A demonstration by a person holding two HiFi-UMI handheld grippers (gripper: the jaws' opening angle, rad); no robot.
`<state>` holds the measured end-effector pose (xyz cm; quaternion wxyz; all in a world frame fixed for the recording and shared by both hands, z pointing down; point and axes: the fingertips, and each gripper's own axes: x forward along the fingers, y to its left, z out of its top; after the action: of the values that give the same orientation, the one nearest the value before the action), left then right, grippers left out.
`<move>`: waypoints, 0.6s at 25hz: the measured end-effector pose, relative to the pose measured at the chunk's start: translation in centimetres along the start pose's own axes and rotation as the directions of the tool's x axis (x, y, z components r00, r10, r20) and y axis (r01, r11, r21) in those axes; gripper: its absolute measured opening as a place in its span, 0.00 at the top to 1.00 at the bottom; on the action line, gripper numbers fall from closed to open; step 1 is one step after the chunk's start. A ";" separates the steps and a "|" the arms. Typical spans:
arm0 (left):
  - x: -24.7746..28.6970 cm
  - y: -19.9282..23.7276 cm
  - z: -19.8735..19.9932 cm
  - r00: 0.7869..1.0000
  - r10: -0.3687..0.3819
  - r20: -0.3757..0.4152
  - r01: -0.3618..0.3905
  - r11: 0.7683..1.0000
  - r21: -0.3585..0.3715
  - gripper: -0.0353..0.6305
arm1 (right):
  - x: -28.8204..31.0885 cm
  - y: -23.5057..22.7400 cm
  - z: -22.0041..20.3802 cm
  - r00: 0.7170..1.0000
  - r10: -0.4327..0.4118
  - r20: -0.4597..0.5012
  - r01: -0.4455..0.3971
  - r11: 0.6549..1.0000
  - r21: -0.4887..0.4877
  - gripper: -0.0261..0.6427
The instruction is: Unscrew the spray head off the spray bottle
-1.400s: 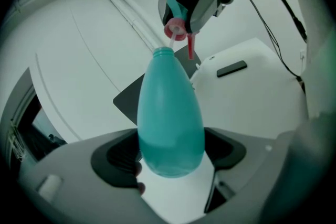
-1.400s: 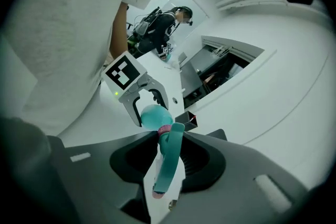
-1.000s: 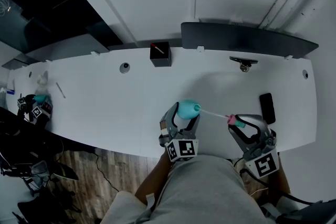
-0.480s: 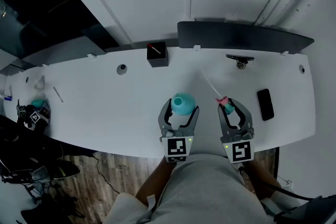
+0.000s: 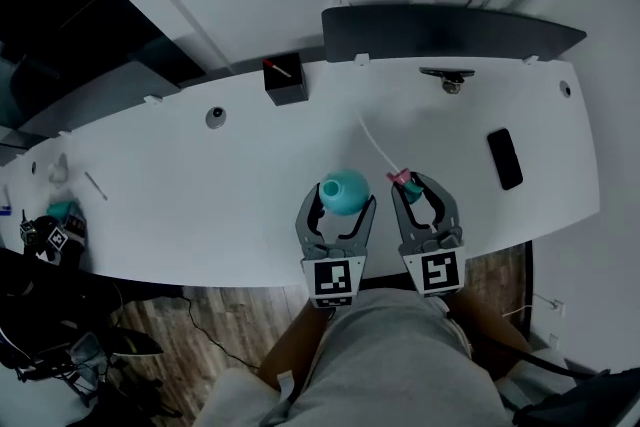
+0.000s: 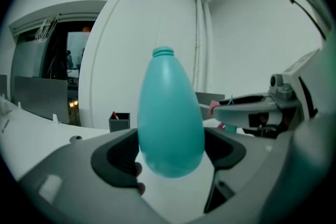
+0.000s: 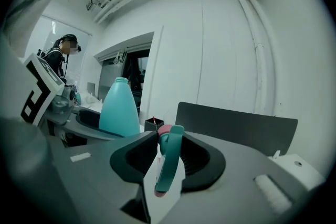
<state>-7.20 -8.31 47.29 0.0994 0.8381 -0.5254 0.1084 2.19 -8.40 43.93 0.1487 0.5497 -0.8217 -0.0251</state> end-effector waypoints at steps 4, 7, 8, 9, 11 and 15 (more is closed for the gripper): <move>-0.5 -1.2 -1.0 0.999 -0.039 -0.014 0.039 0.999 0.020 0.37 | -1.1 0.0 -0.5 0.999 -0.046 0.007 0.046 0.999 0.024 0.77; -1.7 -2.6 -0.8 1.000 -0.030 -0.004 0.030 0.999 0.024 0.37 | -2.7 0.1 0.0 0.998 -0.056 0.036 0.055 0.998 0.029 0.77; -2.0 -3.1 -0.6 1.000 -0.028 0.004 0.028 0.999 0.030 0.37 | -3.3 0.2 0.2 0.997 -0.056 0.046 0.055 0.998 0.027 0.77; -2.4 -3.8 -0.4 1.000 -0.028 0.012 0.027 0.999 0.036 0.37 | -3.9 0.1 0.4 0.997 -0.056 0.056 0.054 0.998 0.028 0.77; -3.1 -5.2 -0.2 0.999 -0.024 0.026 0.023 0.999 0.045 0.37 | -5.4 -0.1 0.4 0.996 -0.055 0.068 0.052 0.998 0.040 0.77; -5.4 -8.8 -0.5 0.999 -0.005 0.032 0.003 0.999 0.047 0.37 | -9.6 -0.9 -0.3 0.995 -0.053 0.082 0.046 0.995 0.085 0.77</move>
<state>-1.65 0.25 45.71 0.0715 0.8428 -0.5226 0.1070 6.50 0.05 41.96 0.0904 0.5739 -0.8137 -0.0179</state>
